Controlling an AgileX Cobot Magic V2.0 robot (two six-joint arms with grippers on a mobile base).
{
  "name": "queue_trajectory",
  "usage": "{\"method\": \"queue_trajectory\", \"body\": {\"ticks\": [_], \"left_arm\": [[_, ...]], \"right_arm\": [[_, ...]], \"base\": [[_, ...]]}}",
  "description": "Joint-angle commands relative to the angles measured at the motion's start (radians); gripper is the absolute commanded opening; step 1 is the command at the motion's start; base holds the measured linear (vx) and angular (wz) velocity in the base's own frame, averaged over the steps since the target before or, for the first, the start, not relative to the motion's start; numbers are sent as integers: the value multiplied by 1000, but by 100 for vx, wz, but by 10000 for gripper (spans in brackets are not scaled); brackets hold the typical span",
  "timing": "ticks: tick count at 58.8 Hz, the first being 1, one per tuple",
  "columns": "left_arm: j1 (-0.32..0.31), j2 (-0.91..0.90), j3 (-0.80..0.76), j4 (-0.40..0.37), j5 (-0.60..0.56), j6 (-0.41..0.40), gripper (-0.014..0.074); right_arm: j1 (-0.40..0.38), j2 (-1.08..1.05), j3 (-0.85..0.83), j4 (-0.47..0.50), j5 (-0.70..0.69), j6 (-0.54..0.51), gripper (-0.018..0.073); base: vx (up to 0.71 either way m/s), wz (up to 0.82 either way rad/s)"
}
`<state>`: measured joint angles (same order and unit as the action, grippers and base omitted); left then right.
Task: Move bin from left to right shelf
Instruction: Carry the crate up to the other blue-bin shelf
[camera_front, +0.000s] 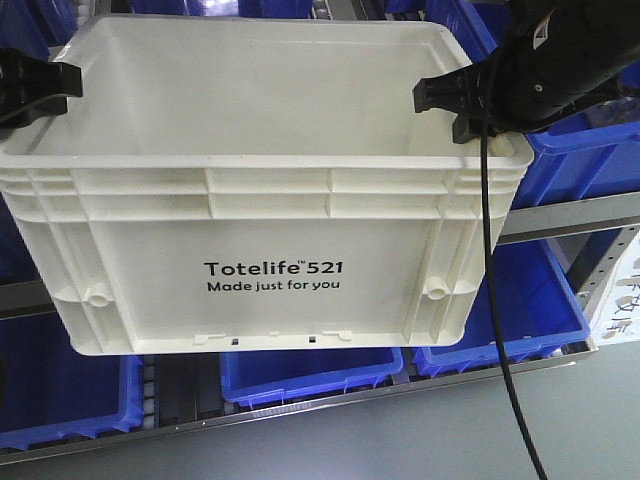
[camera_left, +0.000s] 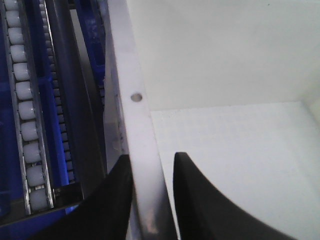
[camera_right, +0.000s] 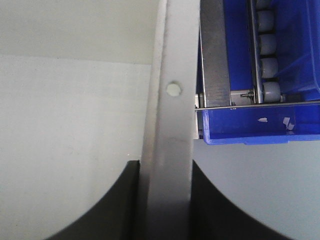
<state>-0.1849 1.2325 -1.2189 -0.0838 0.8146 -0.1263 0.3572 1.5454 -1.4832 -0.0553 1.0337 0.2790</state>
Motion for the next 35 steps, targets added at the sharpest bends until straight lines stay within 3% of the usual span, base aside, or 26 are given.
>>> {"method": "queue_trajectory", "body": {"ticks": [1, 35], "left_arm": [[1, -40, -40, 22, -109, 29, 102], [1, -40, -40, 22, -109, 29, 102]], "right_arm": [[-11, -55, -37, -71, -101, -9, 19], [-11, -55, -37, -71, -101, -9, 19]], "base": [[8, 7], [9, 0]]}}
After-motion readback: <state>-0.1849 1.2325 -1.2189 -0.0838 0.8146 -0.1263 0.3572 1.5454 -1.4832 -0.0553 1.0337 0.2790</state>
